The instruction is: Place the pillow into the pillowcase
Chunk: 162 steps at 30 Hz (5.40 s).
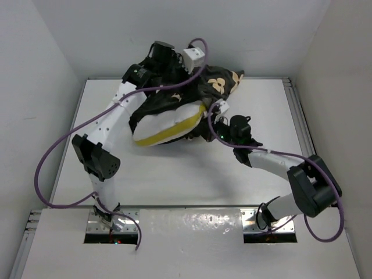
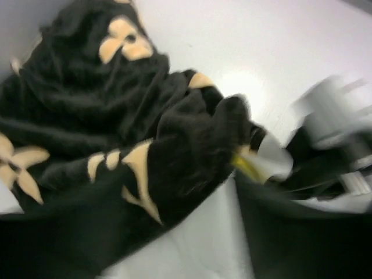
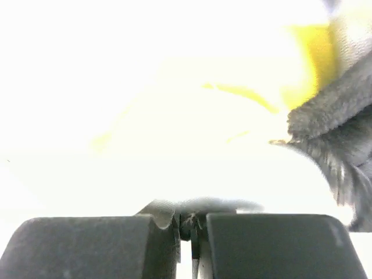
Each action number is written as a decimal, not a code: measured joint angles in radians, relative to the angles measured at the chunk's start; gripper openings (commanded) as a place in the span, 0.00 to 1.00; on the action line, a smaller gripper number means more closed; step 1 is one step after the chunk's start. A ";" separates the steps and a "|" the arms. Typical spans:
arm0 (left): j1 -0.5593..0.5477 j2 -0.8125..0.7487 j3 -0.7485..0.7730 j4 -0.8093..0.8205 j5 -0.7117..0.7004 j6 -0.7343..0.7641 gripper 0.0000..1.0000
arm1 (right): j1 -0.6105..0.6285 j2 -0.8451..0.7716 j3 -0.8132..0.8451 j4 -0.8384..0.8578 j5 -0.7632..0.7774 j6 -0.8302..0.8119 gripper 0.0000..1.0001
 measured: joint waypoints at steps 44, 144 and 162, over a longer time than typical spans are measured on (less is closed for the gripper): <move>0.534 -0.033 -1.103 1.230 0.500 -0.375 0.91 | -0.158 0.132 0.816 -0.129 0.060 0.525 0.00; 1.008 -0.009 0.111 0.661 0.892 -0.718 0.00 | -0.463 0.145 1.453 -0.655 -0.201 0.364 0.00; 0.838 -0.080 -0.128 -0.299 0.570 0.046 0.00 | -0.486 -0.365 0.566 -0.474 -0.157 0.435 0.00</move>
